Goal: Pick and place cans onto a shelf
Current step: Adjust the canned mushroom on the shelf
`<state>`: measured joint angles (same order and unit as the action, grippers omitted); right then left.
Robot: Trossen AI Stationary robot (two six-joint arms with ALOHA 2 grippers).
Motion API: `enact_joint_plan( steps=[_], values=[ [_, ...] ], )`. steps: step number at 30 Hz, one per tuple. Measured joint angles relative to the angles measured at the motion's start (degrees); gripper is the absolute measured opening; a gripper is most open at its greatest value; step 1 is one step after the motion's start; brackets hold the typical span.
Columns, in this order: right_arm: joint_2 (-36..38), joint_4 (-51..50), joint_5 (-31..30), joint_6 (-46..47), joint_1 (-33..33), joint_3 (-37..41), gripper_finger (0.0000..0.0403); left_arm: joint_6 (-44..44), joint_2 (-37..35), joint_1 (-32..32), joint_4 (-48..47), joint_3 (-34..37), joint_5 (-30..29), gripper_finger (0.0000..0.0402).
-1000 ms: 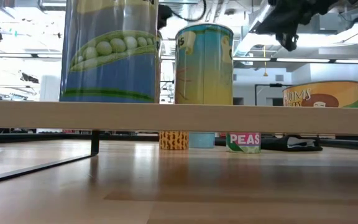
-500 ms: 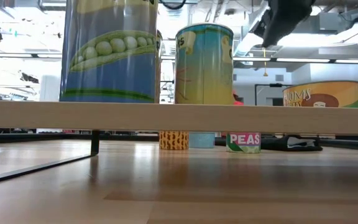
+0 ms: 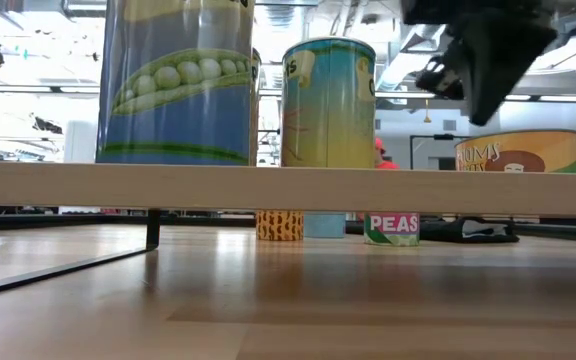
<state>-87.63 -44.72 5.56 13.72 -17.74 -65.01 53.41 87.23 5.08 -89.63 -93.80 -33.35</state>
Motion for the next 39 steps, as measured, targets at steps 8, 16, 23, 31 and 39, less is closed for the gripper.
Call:
enact_joint_plan(
  steps=[8,16,23,31,39],
  values=[
    [-6.51,-1.79,0.22,-2.88,-1.63,-7.99,0.0018,-0.77,-0.38,0.0,0.15,0.02,-0.58,0.0],
    [-9.28,-4.61,0.5,-3.64,-2.94,-9.73,0.0009,-2.87,0.15,-2.11,1.35,0.04,-1.51,0.0],
    [-9.12,-4.52,0.44,-3.49,-3.82,-9.8,0.002,-6.67,0.15,-5.61,5.3,0.04,-2.72,0.0],
    [-9.14,-3.93,0.46,0.07,-5.97,-9.8,0.0011,-10.48,0.15,-8.66,9.13,0.04,-3.36,0.0],
    [-9.16,-2.69,0.45,0.8,-5.34,-9.78,0.002,-13.2,0.15,-9.07,11.4,0.04,-3.11,0.0]
  ],
)
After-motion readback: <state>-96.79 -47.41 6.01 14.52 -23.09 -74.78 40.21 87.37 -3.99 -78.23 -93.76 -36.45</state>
